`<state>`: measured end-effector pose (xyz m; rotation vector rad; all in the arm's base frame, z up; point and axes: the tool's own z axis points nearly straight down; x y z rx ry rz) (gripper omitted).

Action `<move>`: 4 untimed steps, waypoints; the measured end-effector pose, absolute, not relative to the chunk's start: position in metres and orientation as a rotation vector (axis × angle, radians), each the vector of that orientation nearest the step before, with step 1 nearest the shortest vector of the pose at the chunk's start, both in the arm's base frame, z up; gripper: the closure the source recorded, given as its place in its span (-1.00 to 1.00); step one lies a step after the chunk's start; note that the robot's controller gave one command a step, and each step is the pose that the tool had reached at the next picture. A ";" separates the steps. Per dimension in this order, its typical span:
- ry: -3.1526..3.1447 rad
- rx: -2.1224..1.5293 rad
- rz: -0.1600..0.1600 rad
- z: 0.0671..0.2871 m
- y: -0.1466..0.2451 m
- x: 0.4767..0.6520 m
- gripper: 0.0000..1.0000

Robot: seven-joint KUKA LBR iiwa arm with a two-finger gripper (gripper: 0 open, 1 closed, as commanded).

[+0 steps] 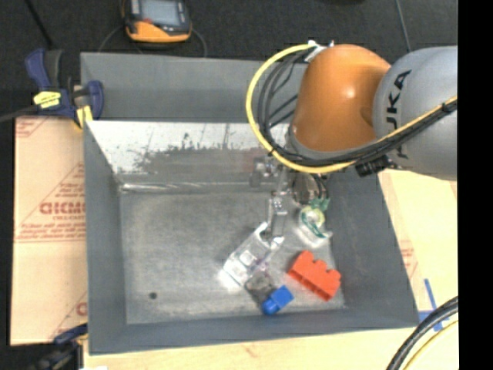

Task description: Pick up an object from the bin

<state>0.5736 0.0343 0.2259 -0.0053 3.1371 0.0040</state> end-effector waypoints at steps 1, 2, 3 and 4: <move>3.116 -0.493 0.000 0.084 0.003 0.571 -1.00; 3.111 -0.407 -0.001 0.073 0.020 0.505 -1.00; 3.119 -0.409 0.000 0.072 0.020 0.504 1.00; 3.093 -0.504 -0.003 0.198 0.025 0.506 1.00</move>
Offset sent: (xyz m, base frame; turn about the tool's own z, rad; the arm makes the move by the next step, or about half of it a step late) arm -0.0014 -0.0300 -0.1417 -0.3122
